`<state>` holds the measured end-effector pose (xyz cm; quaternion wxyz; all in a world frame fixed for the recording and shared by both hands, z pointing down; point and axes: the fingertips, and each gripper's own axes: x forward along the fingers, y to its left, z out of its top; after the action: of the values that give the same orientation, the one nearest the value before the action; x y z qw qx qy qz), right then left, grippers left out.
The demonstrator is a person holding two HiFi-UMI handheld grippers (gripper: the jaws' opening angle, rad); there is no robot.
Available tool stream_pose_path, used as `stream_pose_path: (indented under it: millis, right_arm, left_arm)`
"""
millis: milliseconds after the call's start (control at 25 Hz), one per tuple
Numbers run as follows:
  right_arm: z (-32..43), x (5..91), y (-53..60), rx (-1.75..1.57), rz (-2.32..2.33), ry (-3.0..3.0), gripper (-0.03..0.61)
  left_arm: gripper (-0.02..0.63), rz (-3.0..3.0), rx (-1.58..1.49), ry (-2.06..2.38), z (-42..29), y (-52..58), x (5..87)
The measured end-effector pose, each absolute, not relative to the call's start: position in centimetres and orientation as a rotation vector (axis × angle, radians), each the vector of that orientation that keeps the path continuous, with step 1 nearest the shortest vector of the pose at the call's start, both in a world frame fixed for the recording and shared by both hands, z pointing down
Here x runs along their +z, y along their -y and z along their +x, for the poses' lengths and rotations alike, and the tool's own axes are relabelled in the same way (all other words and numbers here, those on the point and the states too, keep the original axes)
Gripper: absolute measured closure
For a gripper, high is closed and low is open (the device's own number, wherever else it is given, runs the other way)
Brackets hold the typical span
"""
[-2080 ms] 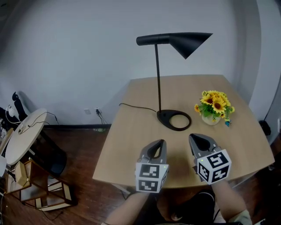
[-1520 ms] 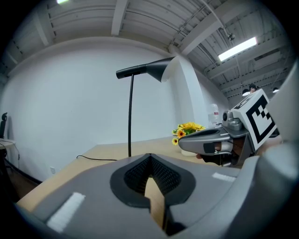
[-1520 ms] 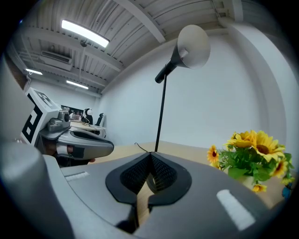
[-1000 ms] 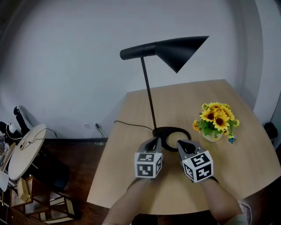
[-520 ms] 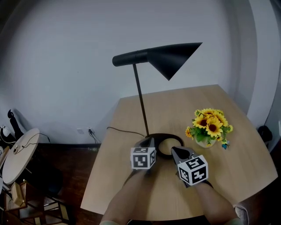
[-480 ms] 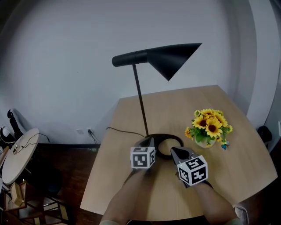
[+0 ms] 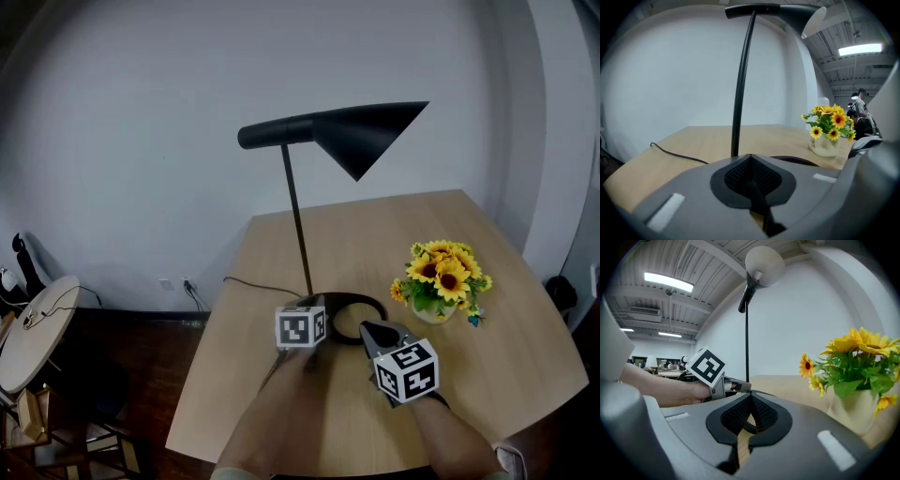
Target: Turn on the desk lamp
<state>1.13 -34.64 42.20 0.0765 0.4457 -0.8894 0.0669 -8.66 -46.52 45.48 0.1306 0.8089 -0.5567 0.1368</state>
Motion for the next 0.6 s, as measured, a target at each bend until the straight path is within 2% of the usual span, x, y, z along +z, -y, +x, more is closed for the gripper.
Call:
stream_pose_path:
  millis: [600]
  right_arm:
    - [1.07,42.17,34.58,0.201,1.328,2.668,0.578]
  left_arm:
    - [0.618,2.313,0.466,1.589,-8.42,47.5,46.59]
